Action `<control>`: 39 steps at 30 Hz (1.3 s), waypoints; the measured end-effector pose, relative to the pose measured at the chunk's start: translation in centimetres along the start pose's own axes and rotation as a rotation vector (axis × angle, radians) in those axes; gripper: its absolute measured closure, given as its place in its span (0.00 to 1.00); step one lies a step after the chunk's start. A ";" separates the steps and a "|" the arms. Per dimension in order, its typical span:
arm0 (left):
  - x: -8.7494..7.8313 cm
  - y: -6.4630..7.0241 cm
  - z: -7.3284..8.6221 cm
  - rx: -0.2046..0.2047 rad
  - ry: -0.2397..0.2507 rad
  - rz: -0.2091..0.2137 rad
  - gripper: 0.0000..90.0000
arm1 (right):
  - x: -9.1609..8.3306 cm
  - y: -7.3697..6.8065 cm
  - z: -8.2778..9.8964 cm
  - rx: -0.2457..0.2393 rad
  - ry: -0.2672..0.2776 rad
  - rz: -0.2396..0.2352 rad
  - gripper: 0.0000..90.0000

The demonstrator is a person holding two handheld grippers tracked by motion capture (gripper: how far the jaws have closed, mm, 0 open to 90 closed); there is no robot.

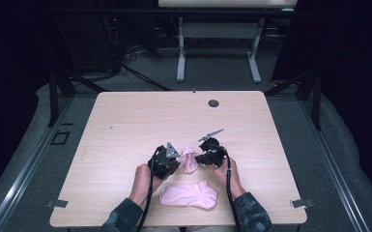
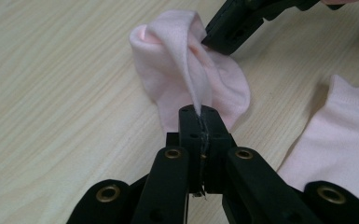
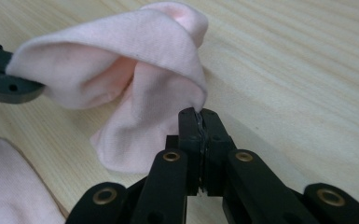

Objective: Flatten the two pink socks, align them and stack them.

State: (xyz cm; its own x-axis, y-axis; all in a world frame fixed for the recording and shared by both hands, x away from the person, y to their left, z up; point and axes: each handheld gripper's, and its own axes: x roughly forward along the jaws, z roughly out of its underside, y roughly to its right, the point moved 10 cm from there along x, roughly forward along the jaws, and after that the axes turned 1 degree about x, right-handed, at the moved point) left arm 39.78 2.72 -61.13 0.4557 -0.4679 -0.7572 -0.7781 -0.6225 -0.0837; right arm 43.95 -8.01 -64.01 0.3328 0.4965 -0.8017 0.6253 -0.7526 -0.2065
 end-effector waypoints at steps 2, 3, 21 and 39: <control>-0.3 -0.2 -0.1 0.006 0.001 -0.005 0.99 | -0.6 0.2 0.0 -0.018 0.008 0.020 0.99; -0.4 -0.2 -0.1 0.009 0.001 -0.009 0.99 | -0.9 0.4 0.0 -0.029 0.010 0.040 0.99; 0.0 -1.8 -0.2 0.098 -0.036 -0.028 0.99 | -5.5 -0.1 1.4 -0.300 -0.029 0.328 0.98; -3.4 -3.5 1.9 -0.076 0.018 0.006 0.35 | -6.7 -0.9 3.5 -0.208 -0.007 0.122 0.64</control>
State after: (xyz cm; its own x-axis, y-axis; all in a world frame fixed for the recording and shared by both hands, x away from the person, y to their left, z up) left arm 40.15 7.67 -59.52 0.4595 -0.4827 -0.7455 -0.7464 -0.6649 -0.0295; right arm 38.73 -12.20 -60.45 0.4105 0.4037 -0.8176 0.7130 -0.7010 0.0119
